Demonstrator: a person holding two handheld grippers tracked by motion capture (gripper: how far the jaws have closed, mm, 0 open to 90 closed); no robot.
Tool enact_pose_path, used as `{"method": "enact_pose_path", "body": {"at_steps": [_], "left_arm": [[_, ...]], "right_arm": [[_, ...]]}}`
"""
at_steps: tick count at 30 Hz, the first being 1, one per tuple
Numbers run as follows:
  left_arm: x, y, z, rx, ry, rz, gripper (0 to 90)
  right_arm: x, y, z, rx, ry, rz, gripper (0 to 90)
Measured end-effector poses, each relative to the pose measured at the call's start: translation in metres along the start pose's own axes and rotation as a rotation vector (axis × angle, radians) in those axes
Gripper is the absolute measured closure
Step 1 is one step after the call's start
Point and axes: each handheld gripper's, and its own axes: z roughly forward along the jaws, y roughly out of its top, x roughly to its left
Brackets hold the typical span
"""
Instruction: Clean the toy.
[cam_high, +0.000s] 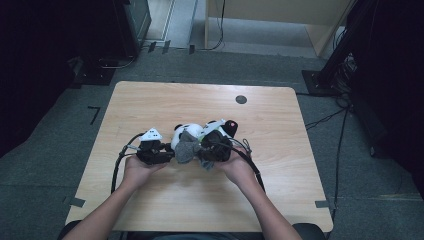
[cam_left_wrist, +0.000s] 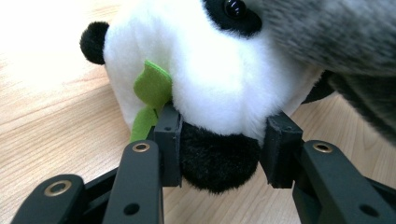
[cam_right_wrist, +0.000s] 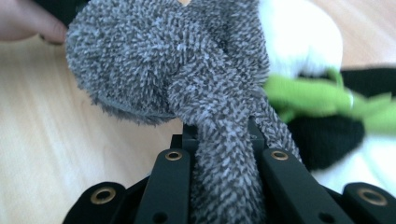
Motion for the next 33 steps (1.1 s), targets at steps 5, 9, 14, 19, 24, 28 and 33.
{"method": "enact_pose_path", "body": {"at_steps": [5,9,14,19,24,28,33], "left_arm": [[0.001,-0.001,0.000,-0.003,-0.008,-0.003,58.1],[0.000,-0.002,-0.001,0.002,-0.007,0.021,58.1],[-0.001,-0.002,-0.001,0.003,-0.012,0.028,58.2],[-0.001,-0.002,0.000,-0.002,-0.014,0.028,58.3],[-0.001,-0.002,0.000,-0.004,-0.013,0.020,58.4],[-0.002,-0.002,0.000,-0.001,-0.006,0.024,58.4],[-0.002,-0.002,0.000,0.007,0.011,0.031,58.4]], "right_arm": [[-0.004,-0.014,-0.013,0.005,-0.007,0.030,80.2],[-0.008,-0.024,-0.019,-0.006,0.010,0.053,80.3],[-0.012,-0.036,-0.028,-0.021,0.021,0.078,80.2],[-0.016,-0.039,-0.039,-0.036,0.000,0.088,80.2],[-0.022,-0.043,-0.055,-0.062,-0.028,0.104,80.2],[-0.031,-0.049,-0.074,-0.110,-0.063,0.140,80.1],[-0.043,-0.055,-0.091,-0.171,-0.108,0.188,80.0]]}}
